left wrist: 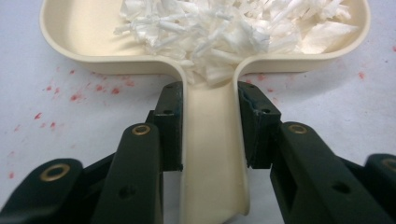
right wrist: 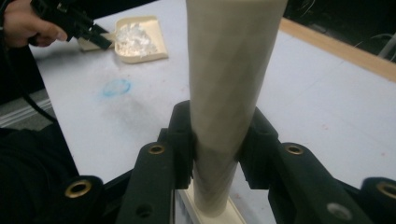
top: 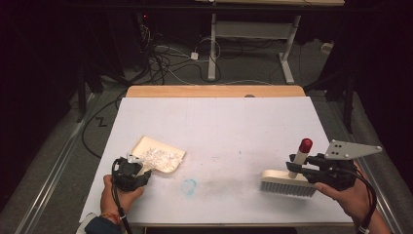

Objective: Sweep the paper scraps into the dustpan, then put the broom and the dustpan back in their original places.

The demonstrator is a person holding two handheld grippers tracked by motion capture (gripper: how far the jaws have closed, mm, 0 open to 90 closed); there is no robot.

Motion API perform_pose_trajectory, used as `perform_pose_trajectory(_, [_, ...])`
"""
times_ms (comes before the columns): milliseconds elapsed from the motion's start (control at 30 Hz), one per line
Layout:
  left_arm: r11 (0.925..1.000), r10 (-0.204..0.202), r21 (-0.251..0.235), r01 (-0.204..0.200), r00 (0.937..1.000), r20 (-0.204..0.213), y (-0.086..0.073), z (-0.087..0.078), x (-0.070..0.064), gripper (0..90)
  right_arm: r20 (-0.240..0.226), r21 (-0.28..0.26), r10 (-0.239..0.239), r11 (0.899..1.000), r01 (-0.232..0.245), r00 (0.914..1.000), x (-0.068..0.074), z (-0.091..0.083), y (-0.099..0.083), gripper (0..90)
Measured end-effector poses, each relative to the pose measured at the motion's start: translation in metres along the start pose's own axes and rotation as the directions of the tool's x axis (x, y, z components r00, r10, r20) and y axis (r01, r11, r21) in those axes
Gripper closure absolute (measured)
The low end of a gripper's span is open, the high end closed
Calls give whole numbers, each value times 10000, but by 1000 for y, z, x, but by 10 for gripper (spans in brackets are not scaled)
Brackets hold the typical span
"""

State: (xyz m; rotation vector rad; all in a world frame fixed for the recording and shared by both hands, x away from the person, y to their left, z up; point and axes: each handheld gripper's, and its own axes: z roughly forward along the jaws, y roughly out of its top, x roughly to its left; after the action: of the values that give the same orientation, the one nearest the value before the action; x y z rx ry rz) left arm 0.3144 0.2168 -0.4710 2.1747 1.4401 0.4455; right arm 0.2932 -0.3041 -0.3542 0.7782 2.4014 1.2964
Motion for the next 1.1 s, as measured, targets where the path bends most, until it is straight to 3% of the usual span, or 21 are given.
perform_pose_trajectory(200, [10000, -14, -9, 14, 10000, 23, 6, 7, -8, 630, -190, 345, 244, 9991, -238, 9995, -7, 10, -3, 700])
perform_pose_trajectory(400, [9997, -130, -214, 134, 9997, 192, 10, 12, -22, 572, 186, 153, 849, 9962, -852, 9962, -23, 19, -4, 696])
perform_pose_trajectory(500, [9989, -375, -267, 391, 9977, 560, 10, 13, -26, 549, 355, 191, 898, 9957, -906, 9953, -31, 24, -2, 679])
perform_pose_trajectory(667, [9993, 49, -369, -22, 9974, 723, 8, 10, -38, 507, 893, 192, 1255, 9916, -1276, 9881, -47, 38, 3, 647])
perform_pose_trajectory(733, [9987, 223, -472, -195, 9980, 597, 8, 7, -41, 499, 1149, 331, 1243, 9911, -1289, 9856, -52, 46, 6, 633])
perform_pose_trajectory(800, [9959, 402, -836, -333, 9958, 821, 8, 3, -41, 479, 1263, 357, 1367, 9892, -1422, 9825, -58, 53, 8, 628])
perform_pose_trajectory(900, [9902, 787, -1204, -701, 9946, 676, 8, -2, -42, 451, 1739, 440, 1574, 9849, -1673, 9721, -66, 64, 11, 608])
perform_pose_trajectory(967, [9839, 1014, -1568, -862, 9906, 918, 7, -6, -42, 437, 1951, 398, 1581, 9848, -1689, 9680, -71, 71, 12, 604])
perform_pose_trajectory(1100, [9650, 1595, -2188, -1447, 9859, 512, 2, -12, -43, 353, 2322, 333, 1697, 9827, -1822, 9577, -82, 86, 15, 599])
